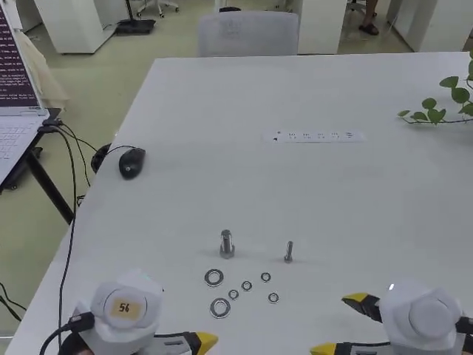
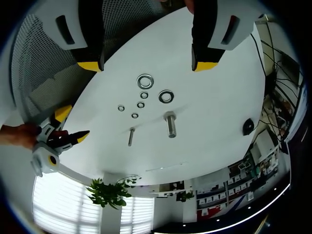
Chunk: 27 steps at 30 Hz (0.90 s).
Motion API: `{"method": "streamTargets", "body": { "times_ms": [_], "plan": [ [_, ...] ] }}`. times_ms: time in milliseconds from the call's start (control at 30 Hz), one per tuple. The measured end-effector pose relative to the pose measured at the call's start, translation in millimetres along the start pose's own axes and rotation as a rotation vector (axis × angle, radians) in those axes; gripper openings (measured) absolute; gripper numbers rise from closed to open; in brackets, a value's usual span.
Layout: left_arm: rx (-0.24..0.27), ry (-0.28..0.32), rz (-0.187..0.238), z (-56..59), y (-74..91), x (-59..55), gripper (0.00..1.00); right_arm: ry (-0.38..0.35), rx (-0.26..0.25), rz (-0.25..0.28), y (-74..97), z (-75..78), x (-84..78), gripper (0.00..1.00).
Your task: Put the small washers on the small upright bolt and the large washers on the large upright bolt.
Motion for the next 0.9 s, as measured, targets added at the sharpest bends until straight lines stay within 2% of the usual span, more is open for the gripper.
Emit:
{"method": "streamTargets", "body": {
  "times_ms": [67,167,233,333,433,500,633,667,800,900],
  "plan": [
    [-0.007,-0.006,0.003,1.4,0.1,1.0,0.73,0.009,0.0,-0.022,-1.7,1.4,-0.5,0.65],
    [-0.016,-0.018,0.003,3.0,-0.3,1.3,0.73,0.028,0.016,-0.024,-8.4,3.4,4.8,0.62],
    [-0.018,-0.018,0.006,3.0,0.2,2.0,0.73,0.045,0.024,-0.052,-14.7,5.8,9.4,0.53],
    [-0.017,0.001,0.02,0.6,2.0,5.0,0.73,0.074,0.027,-0.076,-26.8,12.9,19.2,0.49],
    [-0.014,0.022,0.037,-1.0,4.2,9.3,0.73,0.091,0.047,-0.105,-40.0,20.0,29.0,0.4],
    [-0.016,0.043,0.054,-0.8,5.7,14.7,0.73,0.11,0.083,-0.11,-51.3,21.4,37.6,0.36],
    [-0.014,0.038,0.083,-0.8,9.3,27.5,0.73,0.167,0.127,-0.172,-71.8,26.6,45.9,0.31],
    [-0.014,0.037,0.09,-1.4,10.2,30.3,0.73,0.172,0.124,-0.18,-75.4,28.5,46.9,0.28],
    [-0.005,0.029,0.121,-5.5,16.5,43.3,0.73,0.195,0.16,-0.238,-89.9,31.6,46.2,0.23],
    [0.006,0.029,0.137,-9.2,21.0,50.7,0.73,0.238,0.184,-0.304,-96.6,32.4,42.5,0.22]
  ]
}}
Point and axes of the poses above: the centre of the closed fingertips' face, and the gripper's own axes: y roughly backward along the fingers, z roughly to its right, x roughly out of its top, the point moved 4 cm from there along y, roughly backward along the fingers, and after that the axes turned 14 degrees about x, right-handed, at the moved point
